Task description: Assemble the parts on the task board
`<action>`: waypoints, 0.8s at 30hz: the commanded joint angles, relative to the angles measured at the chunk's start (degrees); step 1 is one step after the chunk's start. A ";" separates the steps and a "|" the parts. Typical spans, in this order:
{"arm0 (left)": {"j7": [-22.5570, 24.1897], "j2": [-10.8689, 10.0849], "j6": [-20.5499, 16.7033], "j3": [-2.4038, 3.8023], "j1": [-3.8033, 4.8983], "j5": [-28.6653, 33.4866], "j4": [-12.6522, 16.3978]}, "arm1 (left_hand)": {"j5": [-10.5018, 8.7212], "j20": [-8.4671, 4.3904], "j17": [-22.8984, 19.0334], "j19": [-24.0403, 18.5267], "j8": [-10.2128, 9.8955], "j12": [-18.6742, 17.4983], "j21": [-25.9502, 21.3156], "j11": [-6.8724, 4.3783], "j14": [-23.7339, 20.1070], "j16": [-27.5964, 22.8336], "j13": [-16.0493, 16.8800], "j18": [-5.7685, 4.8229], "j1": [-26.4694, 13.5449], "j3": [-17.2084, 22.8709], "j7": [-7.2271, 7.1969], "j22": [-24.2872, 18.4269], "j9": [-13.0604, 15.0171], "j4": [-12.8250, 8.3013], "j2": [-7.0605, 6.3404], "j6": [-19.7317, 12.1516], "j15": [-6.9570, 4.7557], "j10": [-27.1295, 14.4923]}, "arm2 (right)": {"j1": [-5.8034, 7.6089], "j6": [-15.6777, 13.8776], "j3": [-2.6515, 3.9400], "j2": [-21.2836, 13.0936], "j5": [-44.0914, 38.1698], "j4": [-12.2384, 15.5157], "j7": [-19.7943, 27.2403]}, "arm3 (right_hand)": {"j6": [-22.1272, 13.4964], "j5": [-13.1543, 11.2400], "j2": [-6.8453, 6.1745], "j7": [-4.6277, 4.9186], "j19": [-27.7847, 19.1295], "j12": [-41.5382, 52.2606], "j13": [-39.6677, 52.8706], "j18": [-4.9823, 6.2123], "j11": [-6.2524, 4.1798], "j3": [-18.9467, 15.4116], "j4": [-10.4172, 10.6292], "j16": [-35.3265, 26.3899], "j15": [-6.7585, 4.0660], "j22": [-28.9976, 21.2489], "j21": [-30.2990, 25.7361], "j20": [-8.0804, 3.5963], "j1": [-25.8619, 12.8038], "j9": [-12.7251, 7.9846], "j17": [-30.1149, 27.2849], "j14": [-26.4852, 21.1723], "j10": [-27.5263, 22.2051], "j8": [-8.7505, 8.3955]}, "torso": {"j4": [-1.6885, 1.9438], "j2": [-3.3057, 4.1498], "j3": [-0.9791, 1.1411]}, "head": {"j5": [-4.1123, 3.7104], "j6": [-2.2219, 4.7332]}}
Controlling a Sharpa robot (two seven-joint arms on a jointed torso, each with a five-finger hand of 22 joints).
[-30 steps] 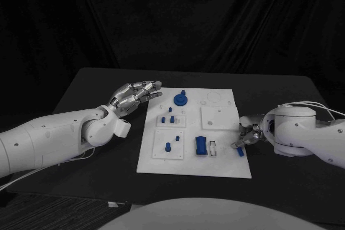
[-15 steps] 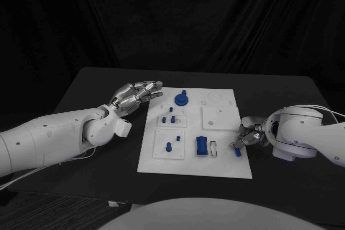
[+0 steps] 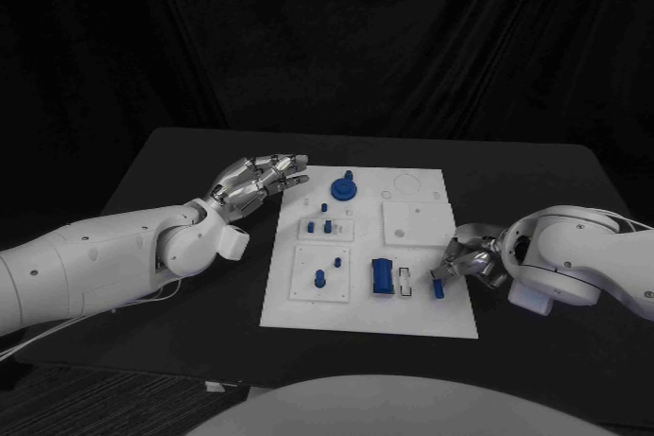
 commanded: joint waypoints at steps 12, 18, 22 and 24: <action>0.34 0.26 1.04 0.06 -0.18 0.29 -0.01 | 0.30 0.01 0.05 -0.19 0.21 0.10 0.11 -0.02 0.20 0.14 0.05 0.67 0.65 0.42 2.92 -0.14 0.03 -0.03 0.09 0.14 0.02 0.44 | -0.04 -3.57 0.00 3.25 4.55 -0.77 0.95 | -0.41 -3.40 0.26 -0.03 0.82 0.14 15.09 0.47 -0.19 8.05 -7.28 0.15 0.09 10.88 0.00 0.44 -2.48 1.03 15.09 5.87 6.07 1.34 | 0.02 0.00 -0.01 | -0.14 -0.01; 0.29 0.24 1.15 0.06 -0.22 0.29 -0.02 | 0.31 0.01 0.05 -0.22 0.20 0.05 0.09 0.00 0.20 0.14 0.05 0.66 0.69 0.49 2.92 -0.19 0.02 -0.04 0.10 0.09 0.04 0.43 | -0.11 -3.59 0.00 4.30 4.13 -1.35 1.04 | -0.86 -4.98 0.40 -0.06 0.78 0.14 15.09 0.49 -0.23 8.28 -7.46 0.15 0.05 10.85 -0.11 0.41 -3.13 1.42 15.09 5.87 6.07 1.66 | 0.01 0.00 -0.01 | -0.05 -0.01; 0.16 0.21 1.31 0.06 -0.25 0.29 -0.01 | 0.31 0.01 0.05 -0.23 0.18 0.05 0.09 0.00 0.19 0.12 0.05 0.66 0.72 0.54 2.93 -0.21 0.02 -0.06 0.11 0.04 0.05 0.43 | -0.19 -3.78 -0.01 4.89 3.56 -1.64 1.00 | -1.18 -6.07 0.48 -0.05 0.76 0.14 15.09 0.51 -0.22 8.38 -7.58 0.15 0.06 10.83 -0.18 0.40 -3.50 1.67 15.09 5.87 6.07 1.86 | 0.06 0.01 -0.01 | -0.15 -0.01; 0.11 0.20 1.41 0.06 -0.28 0.29 -0.01 | 0.31 0.01 0.05 -0.23 0.18 0.05 0.09 0.00 0.19 0.12 0.05 0.66 0.72 0.54 2.93 -0.21 0.02 -0.06 0.11 0.04 0.05 0.43 | -0.23 -3.94 -0.01 5.11 3.27 -1.75 0.91 | -1.27 -6.53 0.55 -0.06 0.75 0.14 15.09 0.51 -0.21 8.42 -7.59 0.15 0.06 10.82 -0.21 0.40 -3.69 1.78 15.09 5.87 6.07 1.96 | 0.08 0.03 -0.01 | -0.20 -0.01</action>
